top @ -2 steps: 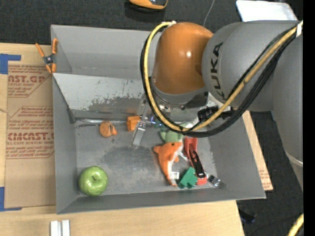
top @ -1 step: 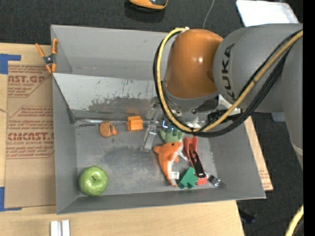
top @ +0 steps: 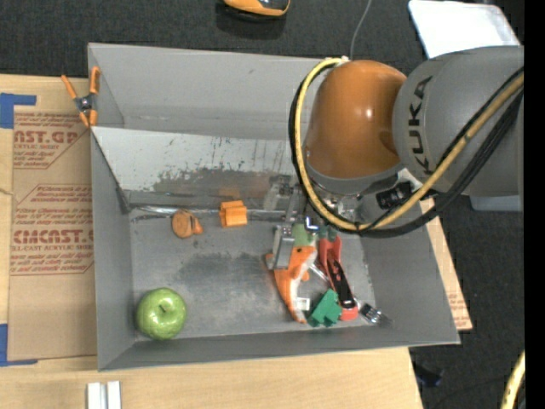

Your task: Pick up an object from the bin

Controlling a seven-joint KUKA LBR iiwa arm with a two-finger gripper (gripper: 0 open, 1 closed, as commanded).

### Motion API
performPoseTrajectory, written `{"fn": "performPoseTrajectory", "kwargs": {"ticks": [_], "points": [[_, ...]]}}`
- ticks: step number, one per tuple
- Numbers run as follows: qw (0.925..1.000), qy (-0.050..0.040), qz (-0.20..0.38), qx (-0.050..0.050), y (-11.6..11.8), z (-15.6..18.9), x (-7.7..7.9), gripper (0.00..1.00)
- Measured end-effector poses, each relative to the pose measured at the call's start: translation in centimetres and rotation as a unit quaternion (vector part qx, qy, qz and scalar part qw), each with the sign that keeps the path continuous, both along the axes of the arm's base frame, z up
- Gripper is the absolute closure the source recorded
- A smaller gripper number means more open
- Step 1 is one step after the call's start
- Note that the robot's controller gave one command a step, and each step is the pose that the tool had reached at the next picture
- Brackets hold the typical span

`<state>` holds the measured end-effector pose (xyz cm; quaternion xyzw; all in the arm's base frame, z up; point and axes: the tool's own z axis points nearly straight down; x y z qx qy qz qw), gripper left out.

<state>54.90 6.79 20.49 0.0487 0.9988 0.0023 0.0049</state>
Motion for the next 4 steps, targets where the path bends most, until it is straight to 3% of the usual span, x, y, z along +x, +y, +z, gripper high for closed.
{"fn": "performPoseTrajectory", "kwargs": {"ticks": [1, 2, 3, 4], "points": [[0.9959, 0.0006, -0.090, 0.001, -0.2, -3.3, -2.4, 0.00], [0.9931, -0.0004, 0.118, -0.001, -0.4, -6.4, -4.5, 0.00], [0.9891, -0.0006, 0.147, -0.001, -1.1, -9.7, -3.5, 0.00], [0.9997, 0.0011, 0.025, 0.000, -3.1, -10.8, -3.9, 0.00]]}}
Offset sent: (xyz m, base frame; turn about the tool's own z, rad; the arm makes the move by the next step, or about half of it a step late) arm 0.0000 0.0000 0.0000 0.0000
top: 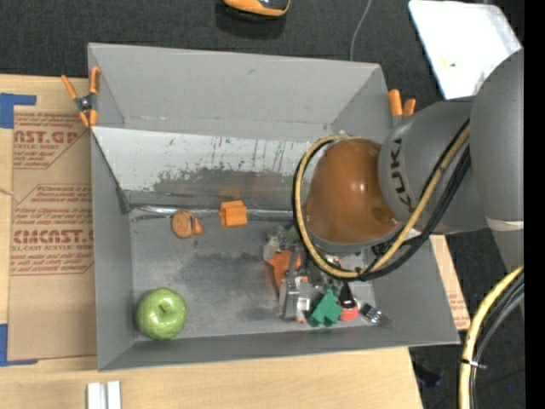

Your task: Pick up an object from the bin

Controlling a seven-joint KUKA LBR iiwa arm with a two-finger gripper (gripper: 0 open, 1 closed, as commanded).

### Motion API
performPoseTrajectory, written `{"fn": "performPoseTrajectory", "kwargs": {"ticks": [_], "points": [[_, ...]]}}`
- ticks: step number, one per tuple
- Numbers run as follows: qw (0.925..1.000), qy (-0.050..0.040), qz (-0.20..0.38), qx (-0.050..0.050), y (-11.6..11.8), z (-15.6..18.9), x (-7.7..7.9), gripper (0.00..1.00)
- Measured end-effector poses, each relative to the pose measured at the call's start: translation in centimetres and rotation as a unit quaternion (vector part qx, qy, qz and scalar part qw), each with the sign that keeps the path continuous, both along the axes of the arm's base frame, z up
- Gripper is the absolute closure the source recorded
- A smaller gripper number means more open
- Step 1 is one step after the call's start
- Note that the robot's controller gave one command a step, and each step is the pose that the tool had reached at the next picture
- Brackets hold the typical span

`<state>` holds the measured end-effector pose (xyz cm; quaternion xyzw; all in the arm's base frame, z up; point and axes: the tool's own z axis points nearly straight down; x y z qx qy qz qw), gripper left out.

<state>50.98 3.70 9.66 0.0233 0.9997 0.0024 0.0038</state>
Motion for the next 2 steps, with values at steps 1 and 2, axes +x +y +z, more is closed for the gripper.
{"fn": "performPoseTrajectory", "kwargs": {"ticks": [1, 2], "points": [[0.9999, -0.0009, -0.017, 0.001, -3.82, -1.54, 2.91, 1.00], [0.9999, -0.0009, -0.017, 0.002, -3.82, -1.55, 2.90, 1.00]]}}
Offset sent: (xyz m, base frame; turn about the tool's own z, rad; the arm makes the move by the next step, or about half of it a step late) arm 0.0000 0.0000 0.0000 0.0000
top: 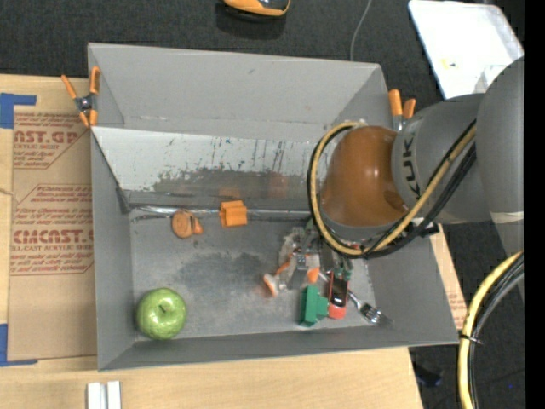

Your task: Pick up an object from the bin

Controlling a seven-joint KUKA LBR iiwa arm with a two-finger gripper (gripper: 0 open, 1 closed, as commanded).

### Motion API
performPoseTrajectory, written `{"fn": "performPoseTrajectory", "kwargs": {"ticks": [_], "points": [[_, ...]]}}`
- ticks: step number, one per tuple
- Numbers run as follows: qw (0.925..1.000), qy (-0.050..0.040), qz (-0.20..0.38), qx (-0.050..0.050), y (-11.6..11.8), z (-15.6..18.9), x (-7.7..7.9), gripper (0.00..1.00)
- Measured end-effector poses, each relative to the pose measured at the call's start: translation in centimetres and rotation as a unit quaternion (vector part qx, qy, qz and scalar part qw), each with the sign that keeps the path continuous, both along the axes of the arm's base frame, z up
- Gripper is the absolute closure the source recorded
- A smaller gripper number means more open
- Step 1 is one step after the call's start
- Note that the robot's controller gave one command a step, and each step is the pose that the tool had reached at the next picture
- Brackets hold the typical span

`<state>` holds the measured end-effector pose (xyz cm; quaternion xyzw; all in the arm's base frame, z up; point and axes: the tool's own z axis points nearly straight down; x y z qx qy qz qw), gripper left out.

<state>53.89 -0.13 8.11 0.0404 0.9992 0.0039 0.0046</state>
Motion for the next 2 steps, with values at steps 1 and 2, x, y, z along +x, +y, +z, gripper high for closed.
{"fn": "performPoseTrajectory", "kwargs": {"ticks": [1, 2], "points": [[1.0000, 0.0000, 0.000, 0.000, -0.01, 0.00, 0.00, 1.00], [1.0000, 0.0000, 0.000, 0.000, -0.01, 0.00, 0.00, 1.00]]}}
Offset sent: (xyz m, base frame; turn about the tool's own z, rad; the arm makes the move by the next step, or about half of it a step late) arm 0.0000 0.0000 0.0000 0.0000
